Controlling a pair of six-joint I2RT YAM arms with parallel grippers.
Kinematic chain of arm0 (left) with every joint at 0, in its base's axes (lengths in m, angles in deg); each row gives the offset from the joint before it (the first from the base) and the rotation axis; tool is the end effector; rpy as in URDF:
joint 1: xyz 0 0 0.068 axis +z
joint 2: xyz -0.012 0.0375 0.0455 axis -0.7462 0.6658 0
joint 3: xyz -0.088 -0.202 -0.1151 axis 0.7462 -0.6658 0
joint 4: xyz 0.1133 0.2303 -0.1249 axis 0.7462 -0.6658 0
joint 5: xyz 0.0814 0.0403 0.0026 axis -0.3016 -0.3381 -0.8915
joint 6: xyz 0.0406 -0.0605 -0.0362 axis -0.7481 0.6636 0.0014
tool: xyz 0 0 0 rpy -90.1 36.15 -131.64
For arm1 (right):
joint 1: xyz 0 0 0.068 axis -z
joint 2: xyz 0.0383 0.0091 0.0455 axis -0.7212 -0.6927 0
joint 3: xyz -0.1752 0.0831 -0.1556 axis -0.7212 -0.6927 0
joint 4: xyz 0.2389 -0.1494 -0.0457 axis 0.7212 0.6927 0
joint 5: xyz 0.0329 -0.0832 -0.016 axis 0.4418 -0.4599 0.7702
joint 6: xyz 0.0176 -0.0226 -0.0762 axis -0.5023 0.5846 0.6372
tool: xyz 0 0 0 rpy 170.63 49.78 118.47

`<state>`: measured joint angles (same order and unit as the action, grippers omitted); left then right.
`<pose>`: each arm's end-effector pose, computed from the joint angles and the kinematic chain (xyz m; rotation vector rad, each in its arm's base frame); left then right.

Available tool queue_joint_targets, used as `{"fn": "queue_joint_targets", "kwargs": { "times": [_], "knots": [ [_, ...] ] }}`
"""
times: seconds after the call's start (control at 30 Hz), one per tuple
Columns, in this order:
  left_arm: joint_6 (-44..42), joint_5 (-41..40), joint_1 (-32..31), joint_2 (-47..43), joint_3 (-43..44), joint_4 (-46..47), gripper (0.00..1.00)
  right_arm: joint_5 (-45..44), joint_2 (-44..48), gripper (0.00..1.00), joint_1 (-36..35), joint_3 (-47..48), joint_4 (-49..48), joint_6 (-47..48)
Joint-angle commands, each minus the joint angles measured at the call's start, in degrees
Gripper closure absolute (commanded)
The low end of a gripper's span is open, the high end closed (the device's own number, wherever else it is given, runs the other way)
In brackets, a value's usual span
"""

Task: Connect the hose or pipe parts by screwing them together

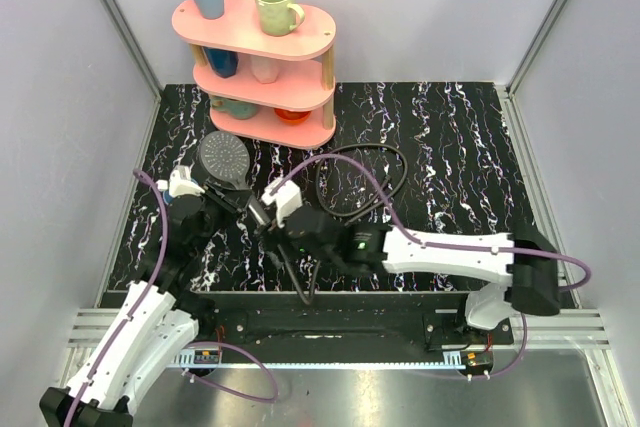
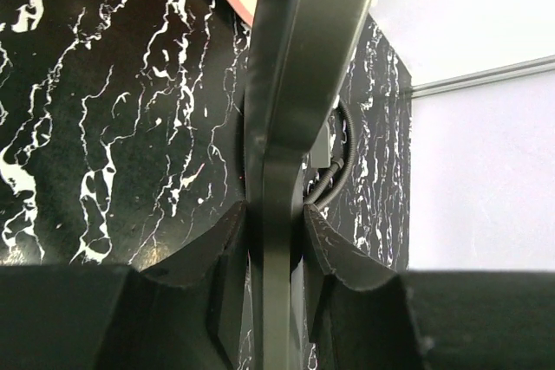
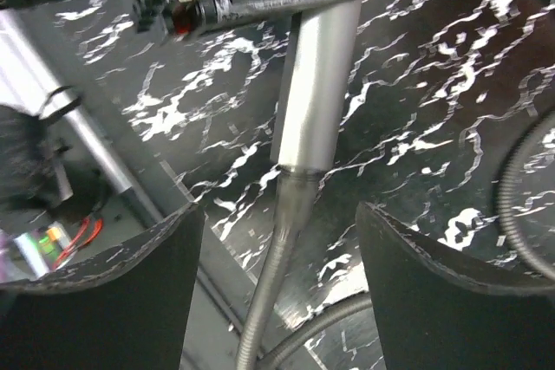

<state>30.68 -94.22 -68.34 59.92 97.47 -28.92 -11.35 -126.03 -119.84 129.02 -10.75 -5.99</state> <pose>0.2129 -0.0720 0.2433 -0.6888 1.8575 -0.8379 0.1296 0.3833 0.2580 -0.8694 1.9008 0.7403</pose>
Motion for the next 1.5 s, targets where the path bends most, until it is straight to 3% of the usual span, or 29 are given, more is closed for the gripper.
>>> {"fn": "queue_joint_targets", "kwargs": {
  "times": [0.0, 0.23, 0.33, 0.37, 0.5, 0.57, 0.6, 0.7, 0.8, 0.9, 0.97, 1.1, 1.3, 1.4, 1.47],
  "knots": [
    [0.78, -3.41, 0.04, 0.7, 5.61, 0.13, 1.0, -25.2, -8.03, 0.22, -4.79, 9.91, 9.37, 4.69],
    [1.92, -4.12, 0.04, 0.79, 6.84, -1.72, 1.0, -35.48, -20.25, 0.29, -8.84, 22.9, 18.25, 5.75],
    [2.62, -3.95, 0.04, 0.96, 7.46, -3.04, 1.0, -39.7, -23.59, 0.42, -9.89, 25.64, 19.93, 6.45],
    [2.88, -3.86, 0.04, 0.88, 7.55, -3.48, 1.0, -40.51, -24.56, 0.57, -10.15, 26.0, 20.02, 6.8],
    [4.03, -1.32, 0.04, -0.17, 6.85, -4.63, 1.0, -43.5, -25.1, 0.88, -10.51, 26.8, 19.67, 6.63],
    [3.59, 1.66, -0.05, -1.4, 3.35, -1.48, 1.0, -43.15, -24.05, 0.94, -10.42, 25.92, 17.75, 6.72],
    [3.59, 4.03, 0.04, -4.02, 1.16, 5.06, 1.0, -42.37, -23.52, 0.99, -9.72, 25.48, 17.04, 6.63],
    [7.1, 5.46, 0.04, -8.68, -5.18, 9.16, 1.0, -34.74, -19.57, 1.0, -6.48, 21.62, 12.65, 6.54],
    [6.32, 6.85, 0.04, -10.71, -7.56, 11.97, 1.0, -16.4, -11.85, 1.0, -2.79, 12.5, 2.39, 7.15],
    [5.09, 12.21, -0.05, -13.27, -12.04, 24.42, 1.0, 14.21, -3.58, 1.0, 4.76, 1.51, -11.24, 3.22],
    [5.43, 14.76, 0.04, -15.11, -16.08, 33.21, 1.0, 23.25, -0.23, 1.0, 10.22, -3.43, -17.41, -1.43],
    [6.23, 16.97, 0.04, -15.47, -18.82, 39.05, 1.0, 43.18, 1.71, 1.0, 16.72, -7.04, -22.77, -6.72],
    [7.54, 22.33, 0.04, -10.73, -20.75, 51.0, 1.0, 58.95, -0.92, 0.99, 21.31, -8.54, -33.75, -17.7],
    [7.63, 23.56, 0.04, -8.79, -20.58, 52.5, 1.0, 61.87, -2.94, 0.99, 22.71, -9.32, -40.35, -23.33],
    [7.11, 22.69, 0.04, -8.96, -19.79, 49.02, 1.0, 60.83, -3.39, 0.94, 23.06, -9.5, -39.49, -23.0]
  ]
}}
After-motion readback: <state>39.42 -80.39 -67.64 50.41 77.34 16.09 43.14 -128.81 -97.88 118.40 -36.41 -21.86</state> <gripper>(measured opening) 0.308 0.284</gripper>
